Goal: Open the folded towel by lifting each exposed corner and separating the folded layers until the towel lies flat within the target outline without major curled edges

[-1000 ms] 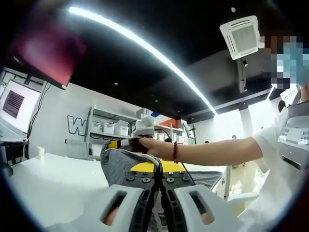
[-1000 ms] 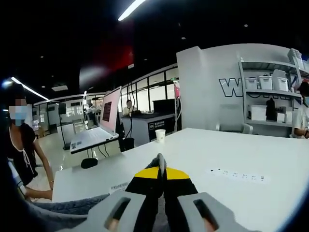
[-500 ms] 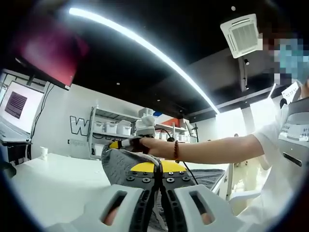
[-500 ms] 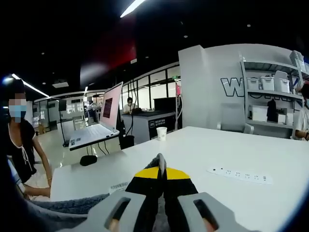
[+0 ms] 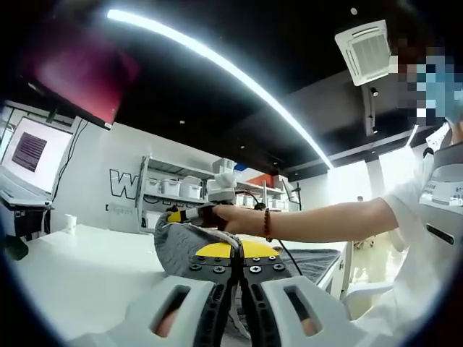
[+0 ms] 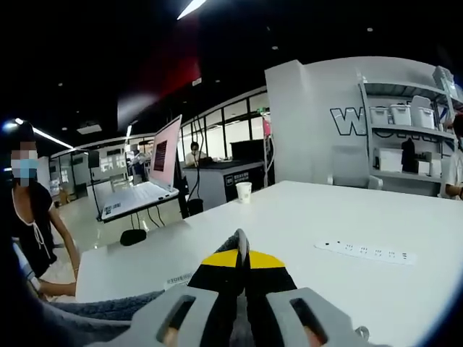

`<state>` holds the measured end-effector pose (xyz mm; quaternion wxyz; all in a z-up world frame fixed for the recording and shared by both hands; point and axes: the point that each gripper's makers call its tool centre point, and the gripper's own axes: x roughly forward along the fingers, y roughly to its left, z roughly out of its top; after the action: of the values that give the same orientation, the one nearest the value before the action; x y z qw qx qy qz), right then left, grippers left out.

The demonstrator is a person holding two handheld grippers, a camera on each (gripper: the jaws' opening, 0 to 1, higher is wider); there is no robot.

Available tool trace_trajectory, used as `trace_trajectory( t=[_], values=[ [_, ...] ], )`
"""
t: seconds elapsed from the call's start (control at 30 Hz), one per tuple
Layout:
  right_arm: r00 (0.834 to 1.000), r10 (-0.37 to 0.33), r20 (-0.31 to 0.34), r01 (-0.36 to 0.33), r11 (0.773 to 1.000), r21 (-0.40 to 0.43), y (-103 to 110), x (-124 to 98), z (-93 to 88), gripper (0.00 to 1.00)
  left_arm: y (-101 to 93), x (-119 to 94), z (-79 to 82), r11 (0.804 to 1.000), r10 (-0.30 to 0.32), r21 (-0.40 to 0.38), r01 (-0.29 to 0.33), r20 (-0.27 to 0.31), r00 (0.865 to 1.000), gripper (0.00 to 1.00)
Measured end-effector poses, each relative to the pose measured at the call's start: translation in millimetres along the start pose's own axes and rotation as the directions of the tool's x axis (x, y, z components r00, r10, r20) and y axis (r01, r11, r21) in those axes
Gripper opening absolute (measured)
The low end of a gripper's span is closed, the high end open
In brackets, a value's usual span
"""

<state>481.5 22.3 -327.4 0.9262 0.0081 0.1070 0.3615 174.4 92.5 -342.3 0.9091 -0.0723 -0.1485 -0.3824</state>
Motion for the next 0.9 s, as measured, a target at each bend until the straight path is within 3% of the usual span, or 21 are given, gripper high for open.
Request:
trace_trajectory(
  t=[0.9],
  values=[
    [1.000,0.009,-0.022,-0.009,1.000,0.015,14.6,10.9,-15.6,0.00,22.1,-17.4,-11.6,0.997,0.079,-0.020,-0.080,-0.020,0.997,0.01]
  ],
)
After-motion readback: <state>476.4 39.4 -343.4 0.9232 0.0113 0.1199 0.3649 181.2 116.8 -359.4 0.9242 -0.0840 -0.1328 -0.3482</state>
